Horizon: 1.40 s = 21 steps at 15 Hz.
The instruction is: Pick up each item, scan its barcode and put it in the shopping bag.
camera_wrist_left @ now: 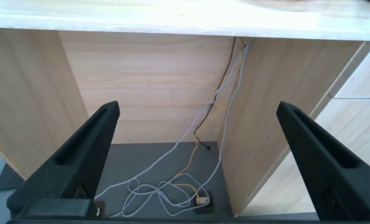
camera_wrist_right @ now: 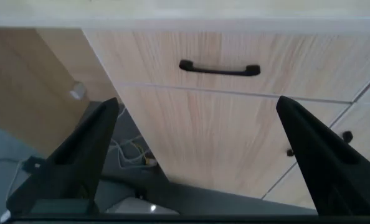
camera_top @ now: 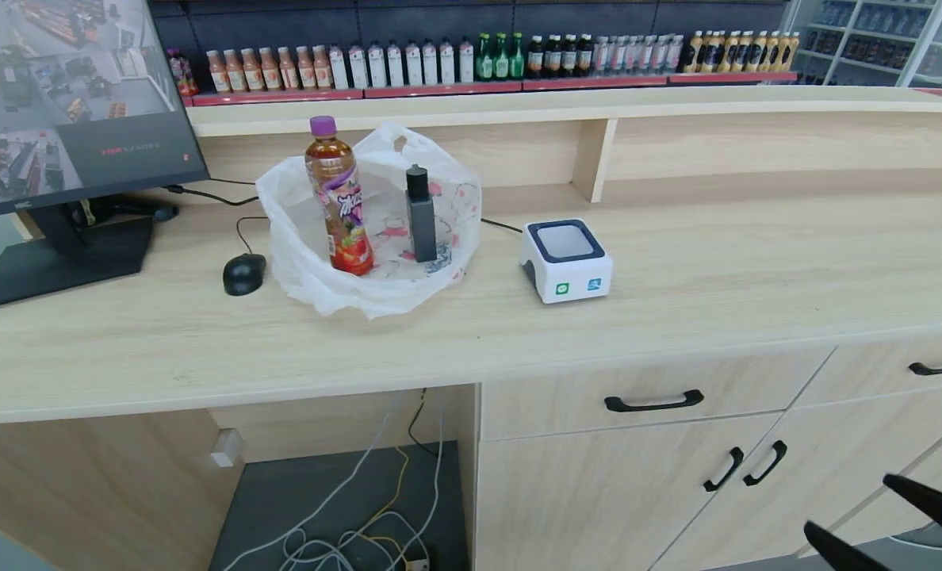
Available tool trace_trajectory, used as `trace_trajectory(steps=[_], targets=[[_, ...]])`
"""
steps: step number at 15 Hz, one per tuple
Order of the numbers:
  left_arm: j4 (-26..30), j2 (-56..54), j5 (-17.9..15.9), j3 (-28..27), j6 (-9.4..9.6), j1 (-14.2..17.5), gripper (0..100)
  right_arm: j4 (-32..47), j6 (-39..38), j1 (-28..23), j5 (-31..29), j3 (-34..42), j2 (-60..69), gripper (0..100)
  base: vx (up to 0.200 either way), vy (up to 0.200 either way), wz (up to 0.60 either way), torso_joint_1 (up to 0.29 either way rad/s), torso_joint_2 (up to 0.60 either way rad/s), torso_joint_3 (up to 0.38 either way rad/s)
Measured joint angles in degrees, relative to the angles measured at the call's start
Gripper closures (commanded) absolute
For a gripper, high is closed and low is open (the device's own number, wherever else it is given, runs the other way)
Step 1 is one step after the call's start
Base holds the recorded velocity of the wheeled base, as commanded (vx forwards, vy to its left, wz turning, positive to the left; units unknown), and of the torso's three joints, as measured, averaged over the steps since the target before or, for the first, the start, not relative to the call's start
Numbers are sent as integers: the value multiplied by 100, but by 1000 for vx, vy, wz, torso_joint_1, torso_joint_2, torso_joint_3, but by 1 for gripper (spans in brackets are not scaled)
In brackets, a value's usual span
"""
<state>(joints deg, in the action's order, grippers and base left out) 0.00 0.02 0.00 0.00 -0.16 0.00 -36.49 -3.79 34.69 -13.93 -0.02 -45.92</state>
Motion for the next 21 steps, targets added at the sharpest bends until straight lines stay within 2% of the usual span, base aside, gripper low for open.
trace_trajectory(steps=[2, 4, 5, 7, 9, 12, 14, 16, 21], targets=[[0, 0, 0, 0, 5, 0, 0, 1777, 141, 299, 143, -13, 1332, 0, 0, -200, 0, 5, -2, 5], [0, 0, 0, 0, 0, 0, 0, 3081, 265, 540, 368, -57, 2534, 0, 0, -200, 0, 2, -2, 5], [0, 0, 0, 0, 2, 0, 0, 3499, 355, 681, 647, -77, 2967, 0, 0, -200, 0, 7, -2, -2], [2, 0, 0, 0, 13, 0, 0, 3616, 372, 723, 770, -105, 3432, 0, 0, -200, 0, 2, 0, 2], [0, 0, 0, 0, 16, 0, 0, 3627, 384, -55, 764, -110, 3526, 0, 0, -200, 0, 2, 0, 7], [0, 0, -2, 0, 11, 0, 0, 3662, 557, -2083, 918, -116, 3474, 0, 0, 0, 0, 0, 0, 0], [0, 0, 2, 0, 9, -2, 0, 3673, 624, -2833, 1059, -121, 3633, 0, 0, 0, 0, 0, 0, 0], [-2, 0, -2, 0, 11, 0, 0, 3580, 633, -2960, 1237, -52, 3885, 0, 0, 0, 0, 0, 0, 0], [0, 0, 0, 0, 11, 2, 0, 3630, 491, -3029, 1252, 0, 4074, 0, 0, 0, 0, 0, 0, 0]])
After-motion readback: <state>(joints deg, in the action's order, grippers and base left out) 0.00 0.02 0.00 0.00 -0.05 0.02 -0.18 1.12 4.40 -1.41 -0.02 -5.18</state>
